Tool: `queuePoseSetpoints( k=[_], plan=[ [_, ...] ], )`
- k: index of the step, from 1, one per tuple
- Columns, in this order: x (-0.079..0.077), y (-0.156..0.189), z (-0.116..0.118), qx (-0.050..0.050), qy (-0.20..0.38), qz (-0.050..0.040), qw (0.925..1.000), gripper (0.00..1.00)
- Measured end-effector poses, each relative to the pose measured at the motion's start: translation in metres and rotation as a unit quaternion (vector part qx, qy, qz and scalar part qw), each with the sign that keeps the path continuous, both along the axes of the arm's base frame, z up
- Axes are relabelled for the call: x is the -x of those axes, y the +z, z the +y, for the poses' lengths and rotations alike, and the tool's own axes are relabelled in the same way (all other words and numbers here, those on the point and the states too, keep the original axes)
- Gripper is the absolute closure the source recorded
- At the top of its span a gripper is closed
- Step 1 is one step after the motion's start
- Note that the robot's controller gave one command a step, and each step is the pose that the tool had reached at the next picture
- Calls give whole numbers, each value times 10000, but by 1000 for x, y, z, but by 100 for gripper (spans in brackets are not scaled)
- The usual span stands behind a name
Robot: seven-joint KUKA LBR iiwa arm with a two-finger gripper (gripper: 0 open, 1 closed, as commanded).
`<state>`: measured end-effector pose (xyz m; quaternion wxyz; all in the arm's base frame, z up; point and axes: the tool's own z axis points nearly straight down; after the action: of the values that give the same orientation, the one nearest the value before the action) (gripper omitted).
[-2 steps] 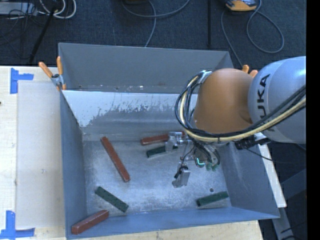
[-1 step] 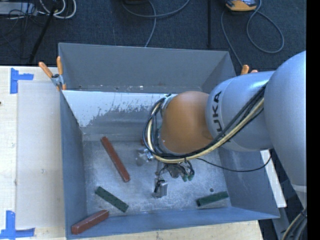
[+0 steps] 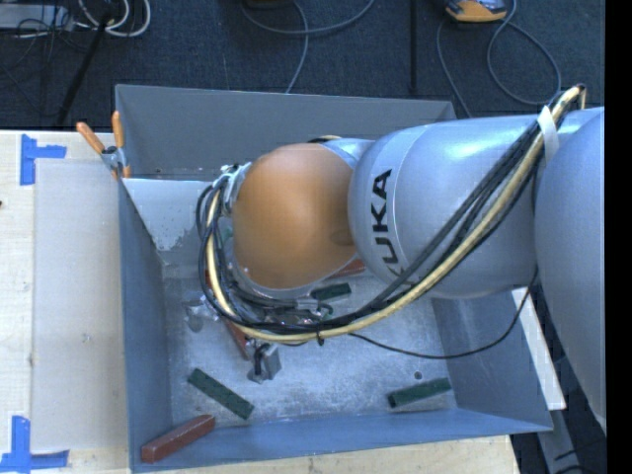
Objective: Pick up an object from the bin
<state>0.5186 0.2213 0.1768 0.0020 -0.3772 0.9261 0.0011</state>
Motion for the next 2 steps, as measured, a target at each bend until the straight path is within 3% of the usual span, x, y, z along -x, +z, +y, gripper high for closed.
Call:
queuePoseSetpoints(
  k=[1,2],
  plan=[
    [27,-79,20,20,2257,48,9742,0],
    [43,-105,-8,11,4422,-62,8969,0]
  ],
)
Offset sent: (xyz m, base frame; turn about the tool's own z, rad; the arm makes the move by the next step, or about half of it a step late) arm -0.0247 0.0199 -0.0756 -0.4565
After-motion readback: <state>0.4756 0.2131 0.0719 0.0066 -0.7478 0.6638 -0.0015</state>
